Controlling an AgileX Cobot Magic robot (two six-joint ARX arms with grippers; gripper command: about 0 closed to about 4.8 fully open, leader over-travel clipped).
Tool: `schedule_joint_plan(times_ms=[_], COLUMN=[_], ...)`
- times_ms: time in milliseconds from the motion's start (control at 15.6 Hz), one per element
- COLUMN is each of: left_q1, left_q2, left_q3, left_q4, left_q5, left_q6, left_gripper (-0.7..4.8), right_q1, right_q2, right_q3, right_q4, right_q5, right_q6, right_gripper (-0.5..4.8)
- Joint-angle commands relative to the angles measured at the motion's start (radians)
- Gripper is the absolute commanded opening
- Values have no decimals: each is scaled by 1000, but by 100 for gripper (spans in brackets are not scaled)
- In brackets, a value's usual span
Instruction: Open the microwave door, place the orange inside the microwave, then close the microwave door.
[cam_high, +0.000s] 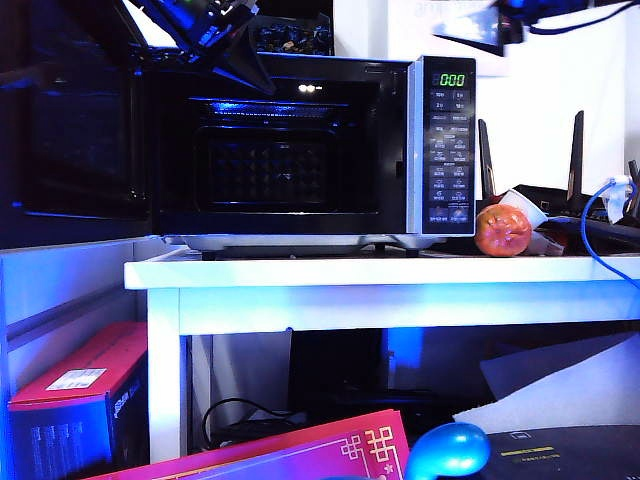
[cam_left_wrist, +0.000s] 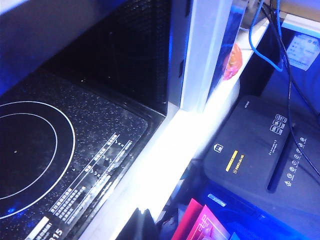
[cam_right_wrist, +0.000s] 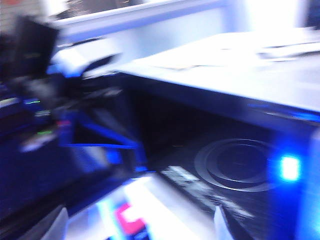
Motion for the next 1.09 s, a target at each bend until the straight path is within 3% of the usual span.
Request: schedule_joint_plan(times_ms=[64, 193, 257, 514, 706, 1092], left_q1=[-3, -3, -3, -3, -3, -3], left_q2=[4, 4, 4, 4, 4, 4], left_q3=[-4, -4, -4, -3, -3, 1], left_q4=[14, 18, 21, 34, 41, 68], left_q5=[6, 7, 7, 8, 8, 8], left_q6=[12, 26, 26, 24, 17, -27], left_gripper=[-5, -5, -5, -5, -5, -5], right_q1=[-29, -48, -52, -58, -59, -59], right_q2=[-8, -8, -8, -6, 26, 201], right_q3=[3, 3, 3, 2, 2, 2], right_q4=[-10, -68, -118, -326, -333, -229], right_q5=[89, 168, 210, 430, 583, 679], right_q6=[-25, -79, -135, -470, -552, -624], right_gripper=[442, 447, 478, 479, 479, 479])
